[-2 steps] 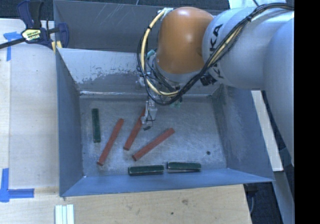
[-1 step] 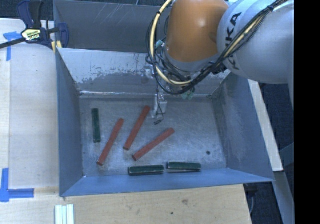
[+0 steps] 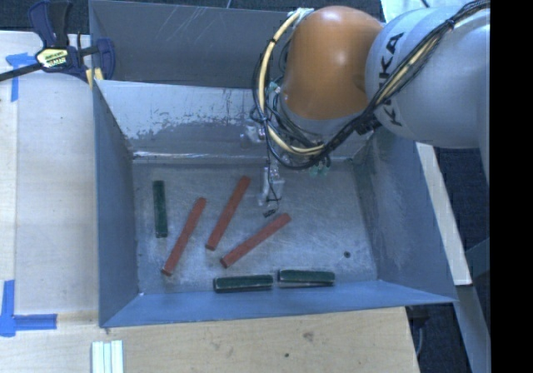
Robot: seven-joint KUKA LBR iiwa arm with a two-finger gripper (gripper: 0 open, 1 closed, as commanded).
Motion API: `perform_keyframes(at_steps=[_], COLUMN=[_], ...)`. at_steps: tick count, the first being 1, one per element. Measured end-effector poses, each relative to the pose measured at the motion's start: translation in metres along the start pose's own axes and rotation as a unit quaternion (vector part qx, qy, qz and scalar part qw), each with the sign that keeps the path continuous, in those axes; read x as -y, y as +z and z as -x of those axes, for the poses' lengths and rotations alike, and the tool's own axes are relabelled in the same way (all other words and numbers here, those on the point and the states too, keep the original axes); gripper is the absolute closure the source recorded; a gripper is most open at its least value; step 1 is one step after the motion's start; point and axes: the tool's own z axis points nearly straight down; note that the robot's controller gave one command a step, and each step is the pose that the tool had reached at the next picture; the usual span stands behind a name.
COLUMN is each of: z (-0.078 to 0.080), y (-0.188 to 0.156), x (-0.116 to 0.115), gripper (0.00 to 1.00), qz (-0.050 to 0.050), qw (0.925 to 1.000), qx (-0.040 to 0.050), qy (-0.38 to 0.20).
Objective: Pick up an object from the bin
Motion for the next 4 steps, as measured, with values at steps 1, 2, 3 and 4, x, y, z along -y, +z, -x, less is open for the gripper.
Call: perform_keyframes(at_steps=[1, 2, 3, 4], z=[0.008, 0.01, -0.048, -0.048], y=[0.07, 0.081, 0.095, 0.095], x=[-0.04, -0.045, 0.007, 0.007], gripper=[0.0, 0.0, 1.0, 1.0], qz=[0.0, 0.002, 0.0, 0.0], qw=[0.9997, 0.9999, 0.9957, 0.9956], qx=[-0.0042, -0.0079, -0.0072, -0.0072], qy=[0.025, 0.012, 0.092, 0.093])
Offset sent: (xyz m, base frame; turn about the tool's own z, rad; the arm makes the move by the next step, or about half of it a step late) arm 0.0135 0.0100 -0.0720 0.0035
